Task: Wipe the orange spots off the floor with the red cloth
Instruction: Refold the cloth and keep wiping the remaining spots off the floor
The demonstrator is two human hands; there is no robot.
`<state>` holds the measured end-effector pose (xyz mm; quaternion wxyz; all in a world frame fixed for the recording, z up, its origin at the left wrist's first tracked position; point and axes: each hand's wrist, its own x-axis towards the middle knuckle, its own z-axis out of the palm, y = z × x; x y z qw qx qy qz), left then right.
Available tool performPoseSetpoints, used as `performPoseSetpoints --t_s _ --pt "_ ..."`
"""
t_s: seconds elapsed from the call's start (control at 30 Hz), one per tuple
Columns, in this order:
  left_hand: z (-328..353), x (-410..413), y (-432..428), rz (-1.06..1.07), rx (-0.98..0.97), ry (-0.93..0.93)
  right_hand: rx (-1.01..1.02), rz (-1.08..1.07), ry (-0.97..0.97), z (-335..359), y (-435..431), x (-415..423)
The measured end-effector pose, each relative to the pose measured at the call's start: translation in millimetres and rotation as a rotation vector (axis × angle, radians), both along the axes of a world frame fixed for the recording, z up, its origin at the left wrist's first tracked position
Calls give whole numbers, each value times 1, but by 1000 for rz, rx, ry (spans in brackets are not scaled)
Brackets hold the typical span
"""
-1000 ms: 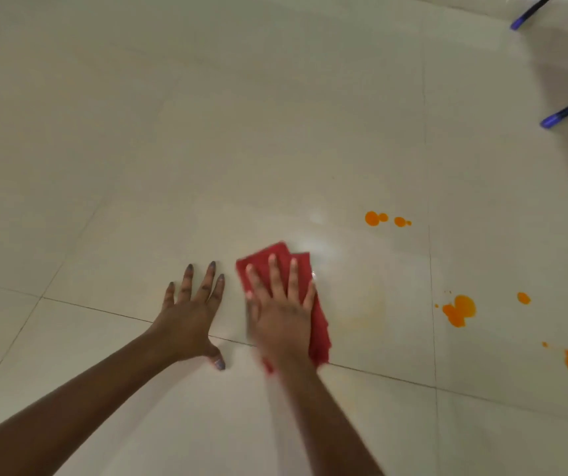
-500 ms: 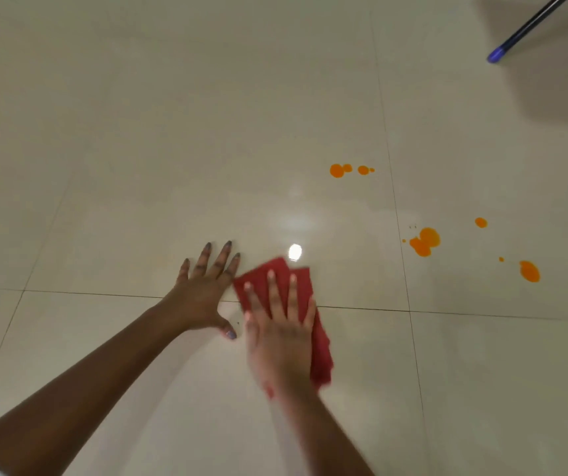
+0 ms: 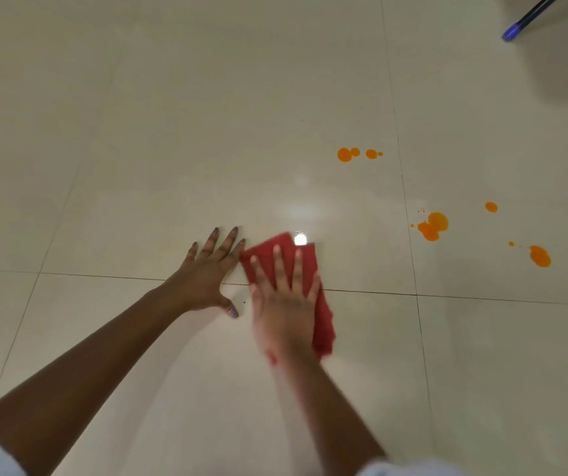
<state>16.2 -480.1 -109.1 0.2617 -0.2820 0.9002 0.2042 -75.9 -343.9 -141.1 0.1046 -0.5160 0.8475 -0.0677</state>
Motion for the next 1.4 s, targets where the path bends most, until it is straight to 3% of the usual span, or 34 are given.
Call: performPoseSetpoints --t_s 0.07,0.13,0.23,0.37,0.5,0.6,0.7,0.83,0.97,1.1,1.2,1.3,1.4 --pt "-1 2 -1 -9 -26 -2 76 -71 36 -6 -19 -54" --pt "1 0 0 5 -29 -22 80 -283 61 -12 -1 -98" --pt "3 -14 10 -17 -23 -27 -17 -578 83 -7 52 -89" --pt "1 -50 27 -167 -90 -10 28 -392 14 -5 58 -24" --pt "0 -76 25 -198 -160 -18 34 -137 94 -6 14 -101" --pt "4 -88 23 -198 -171 2 103 -412 21 -9 32 -161" --pt "11 -111 28 -258 -142 19 20 -693 76 -12 76 -142" --pt "12 -155 29 -284 -104 41 4 -446 25 -7 89 -95" --pt "10 -184 24 -265 -108 -2 9 -212 107 -7 50 -178" --pt "0 -202 33 -178 -48 -9 124 -582 -3 -6 64 -272" --pt "-5 -201 37 -169 -57 -20 32 -829 83 -10 104 -239" --pt "-4 -203 36 -170 -81 -36 4 -617 -9 -6 90 -161" --pt "-4 -204 37 -164 -83 -39 10 -306 60 -6 41 -189"
